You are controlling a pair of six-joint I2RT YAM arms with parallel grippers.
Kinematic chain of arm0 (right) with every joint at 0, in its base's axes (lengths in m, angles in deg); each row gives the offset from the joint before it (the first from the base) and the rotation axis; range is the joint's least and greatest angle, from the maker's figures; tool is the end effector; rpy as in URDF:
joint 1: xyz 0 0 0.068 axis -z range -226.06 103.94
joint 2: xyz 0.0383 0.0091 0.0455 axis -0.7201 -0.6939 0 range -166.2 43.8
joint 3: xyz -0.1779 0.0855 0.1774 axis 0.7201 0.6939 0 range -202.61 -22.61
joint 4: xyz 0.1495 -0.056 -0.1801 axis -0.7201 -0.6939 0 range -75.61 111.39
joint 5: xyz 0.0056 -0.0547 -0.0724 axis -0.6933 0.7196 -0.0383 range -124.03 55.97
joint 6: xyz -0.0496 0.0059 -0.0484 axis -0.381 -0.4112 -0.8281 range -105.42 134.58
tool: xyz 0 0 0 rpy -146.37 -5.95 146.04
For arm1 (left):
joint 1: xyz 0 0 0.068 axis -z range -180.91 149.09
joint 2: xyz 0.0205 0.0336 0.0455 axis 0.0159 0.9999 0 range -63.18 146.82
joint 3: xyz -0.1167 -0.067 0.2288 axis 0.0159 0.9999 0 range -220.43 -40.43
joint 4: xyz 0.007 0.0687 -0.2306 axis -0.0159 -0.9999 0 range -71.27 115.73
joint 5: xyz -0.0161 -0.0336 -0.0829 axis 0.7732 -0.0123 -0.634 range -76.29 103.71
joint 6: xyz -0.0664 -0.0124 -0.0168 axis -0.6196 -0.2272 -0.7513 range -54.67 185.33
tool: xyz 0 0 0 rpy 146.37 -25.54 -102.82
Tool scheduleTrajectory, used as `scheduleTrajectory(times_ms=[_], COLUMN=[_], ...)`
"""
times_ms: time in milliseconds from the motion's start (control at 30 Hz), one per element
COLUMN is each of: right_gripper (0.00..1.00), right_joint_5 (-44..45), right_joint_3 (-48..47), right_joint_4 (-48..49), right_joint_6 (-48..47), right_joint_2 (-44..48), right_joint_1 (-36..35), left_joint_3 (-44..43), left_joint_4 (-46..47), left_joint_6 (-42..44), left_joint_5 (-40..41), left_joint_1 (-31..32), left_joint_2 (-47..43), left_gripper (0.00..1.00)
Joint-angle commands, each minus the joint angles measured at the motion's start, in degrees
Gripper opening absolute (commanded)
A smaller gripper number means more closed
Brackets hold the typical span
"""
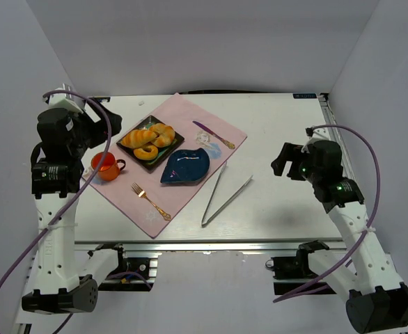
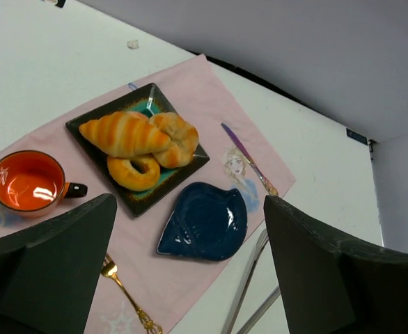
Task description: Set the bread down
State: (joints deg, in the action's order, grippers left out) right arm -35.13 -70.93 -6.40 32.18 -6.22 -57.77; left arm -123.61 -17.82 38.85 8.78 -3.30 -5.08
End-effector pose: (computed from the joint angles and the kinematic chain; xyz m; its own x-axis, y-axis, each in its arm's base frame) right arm 0.1891 0.0403 0.2989 -0.5258 0.1999 -0.8268 -0.0632 0.9601 0.2723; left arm 0.1845 0.0028 0.4386 -0.3012 -0.4572 -0.8368 -0.1055 0.8881 -0.4473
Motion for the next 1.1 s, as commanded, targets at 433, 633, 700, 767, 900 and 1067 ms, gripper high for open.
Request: scheduleTrajectory(times_ms=[433,633,700,767,900,1067], right_gripper=[0.89,0.89,0.89,0.89,0.89,0.89], right_joint_5=[-0.9,11.8,18.6,20.9,24.9,27.3], right_joint_3=[-5.9,-3.2,-5.0,-7.7,-12.3,-17.2], right_joint_4=[-3.8,-7.3,-10.3,-12.4,-15.6,-17.7], right_joint_6=[15.3,34.0,42.8,47.7,60.0,68.7], right_joint_2=[-0.4,-5.7,-9.3,-15.9,-26.3,-37.3], right_joint_1=[-0.4,-15.0,-20.6,-28.1,-36.9,-43.1], left_joint_3=[5.7,6.4,6.4,6.6,7.6,8.4], left_joint_4=[-0.4,-0.2,-0.9,-1.2,-1.0,-1.2], left_joint_6=[2.9,3.4,4.1,4.4,4.8,4.9], left_joint_5=[-1.0,-1.1,-1.0,-0.7,-0.4,-1.1], left_joint_1=[0.1,0.1,0.2,0.2,0.1,0.2], left_joint_2=[-1.5,-1.6,-1.4,-1.8,-2.4,-2.6], left_gripper=[0.98,0.98,0.98,0.98,0.98,0.98])
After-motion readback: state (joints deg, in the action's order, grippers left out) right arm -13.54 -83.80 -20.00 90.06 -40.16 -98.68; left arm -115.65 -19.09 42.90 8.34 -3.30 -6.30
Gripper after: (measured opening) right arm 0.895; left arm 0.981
